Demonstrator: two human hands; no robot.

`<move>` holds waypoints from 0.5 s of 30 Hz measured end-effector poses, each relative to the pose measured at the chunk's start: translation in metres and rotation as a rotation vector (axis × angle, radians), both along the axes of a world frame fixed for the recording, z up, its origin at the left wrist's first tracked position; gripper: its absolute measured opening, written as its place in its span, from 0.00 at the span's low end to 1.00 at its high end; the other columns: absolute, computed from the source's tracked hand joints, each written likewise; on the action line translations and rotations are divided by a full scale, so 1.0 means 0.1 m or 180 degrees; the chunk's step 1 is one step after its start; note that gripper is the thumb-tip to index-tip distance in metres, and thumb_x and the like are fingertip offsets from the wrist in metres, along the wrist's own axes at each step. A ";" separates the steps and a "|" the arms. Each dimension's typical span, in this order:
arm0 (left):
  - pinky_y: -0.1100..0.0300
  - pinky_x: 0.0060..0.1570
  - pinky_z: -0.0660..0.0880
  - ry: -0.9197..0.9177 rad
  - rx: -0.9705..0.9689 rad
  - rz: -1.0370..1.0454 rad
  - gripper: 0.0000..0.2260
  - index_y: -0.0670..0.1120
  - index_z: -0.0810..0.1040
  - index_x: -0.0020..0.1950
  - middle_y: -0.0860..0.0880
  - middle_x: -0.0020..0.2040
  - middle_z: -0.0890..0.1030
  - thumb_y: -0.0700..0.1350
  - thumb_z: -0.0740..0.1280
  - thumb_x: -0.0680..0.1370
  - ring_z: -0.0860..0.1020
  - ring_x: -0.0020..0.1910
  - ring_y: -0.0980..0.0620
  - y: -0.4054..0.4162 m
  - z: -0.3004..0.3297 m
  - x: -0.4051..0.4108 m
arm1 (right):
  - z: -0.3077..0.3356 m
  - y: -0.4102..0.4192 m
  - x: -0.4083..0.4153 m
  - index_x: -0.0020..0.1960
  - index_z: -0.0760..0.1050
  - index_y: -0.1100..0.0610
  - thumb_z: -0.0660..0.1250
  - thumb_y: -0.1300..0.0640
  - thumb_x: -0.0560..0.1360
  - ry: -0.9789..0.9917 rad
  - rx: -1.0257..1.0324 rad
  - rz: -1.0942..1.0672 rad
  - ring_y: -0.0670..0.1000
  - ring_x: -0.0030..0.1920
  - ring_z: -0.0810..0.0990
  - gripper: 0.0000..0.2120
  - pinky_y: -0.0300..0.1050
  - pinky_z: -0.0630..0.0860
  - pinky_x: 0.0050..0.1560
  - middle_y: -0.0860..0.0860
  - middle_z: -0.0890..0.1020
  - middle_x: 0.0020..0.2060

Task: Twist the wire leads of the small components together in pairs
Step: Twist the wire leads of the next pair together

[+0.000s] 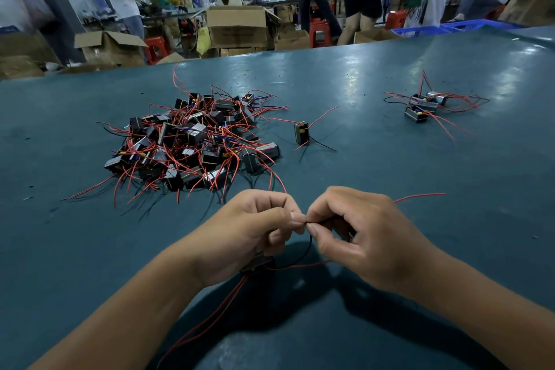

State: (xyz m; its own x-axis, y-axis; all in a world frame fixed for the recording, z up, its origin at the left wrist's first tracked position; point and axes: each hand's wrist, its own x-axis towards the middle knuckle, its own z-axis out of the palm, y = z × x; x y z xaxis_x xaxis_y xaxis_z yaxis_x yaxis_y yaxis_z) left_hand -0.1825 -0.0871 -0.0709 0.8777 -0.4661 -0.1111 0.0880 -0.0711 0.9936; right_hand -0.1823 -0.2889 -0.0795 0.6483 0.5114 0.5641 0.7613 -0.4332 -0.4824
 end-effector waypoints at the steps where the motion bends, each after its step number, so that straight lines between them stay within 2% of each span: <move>1: 0.53 0.31 0.52 0.0076 -0.0039 -0.0027 0.07 0.48 0.78 0.35 0.49 0.29 0.67 0.43 0.69 0.74 0.61 0.28 0.52 -0.01 0.01 0.00 | 0.00 0.00 0.00 0.42 0.77 0.59 0.69 0.63 0.72 0.0048 0.0032 0.0013 0.38 0.34 0.70 0.02 0.26 0.64 0.38 0.42 0.75 0.34; 6: 0.66 0.26 0.61 0.0094 -0.0021 0.0135 0.09 0.48 0.78 0.32 0.50 0.28 0.68 0.40 0.65 0.72 0.62 0.27 0.56 -0.06 0.04 -0.02 | 0.00 0.02 0.01 0.42 0.77 0.59 0.70 0.64 0.72 0.0180 0.0102 0.0056 0.38 0.33 0.71 0.03 0.26 0.64 0.38 0.39 0.73 0.33; 9: 0.65 0.26 0.59 0.0185 0.0012 0.0164 0.09 0.48 0.77 0.30 0.50 0.28 0.68 0.40 0.64 0.71 0.62 0.27 0.55 -0.07 0.06 -0.03 | 0.00 0.03 0.00 0.42 0.77 0.59 0.69 0.64 0.72 0.0124 0.0077 0.0067 0.36 0.34 0.71 0.02 0.25 0.64 0.38 0.37 0.72 0.34; 12: 0.53 0.32 0.51 0.0023 0.0186 0.0213 0.08 0.49 0.78 0.33 0.47 0.29 0.67 0.43 0.66 0.72 0.62 0.28 0.52 -0.05 0.04 -0.02 | -0.02 0.03 0.01 0.41 0.77 0.58 0.69 0.62 0.73 0.0148 0.0144 -0.0003 0.39 0.33 0.71 0.03 0.27 0.64 0.37 0.40 0.73 0.33; 13: 0.52 0.32 0.51 -0.0047 0.0209 0.0248 0.07 0.48 0.79 0.34 0.47 0.29 0.67 0.44 0.66 0.73 0.62 0.28 0.51 -0.04 0.03 -0.01 | -0.02 0.03 0.01 0.41 0.77 0.57 0.69 0.62 0.73 0.0192 0.0194 -0.0049 0.40 0.33 0.71 0.03 0.27 0.64 0.37 0.40 0.74 0.32; 15: 0.56 0.29 0.57 -0.0216 0.0220 0.0321 0.07 0.48 0.80 0.36 0.45 0.31 0.68 0.46 0.67 0.73 0.64 0.29 0.51 -0.01 0.02 0.01 | -0.03 0.02 0.03 0.40 0.76 0.55 0.69 0.60 0.73 0.0295 0.0305 -0.0151 0.42 0.32 0.72 0.03 0.28 0.65 0.35 0.40 0.74 0.31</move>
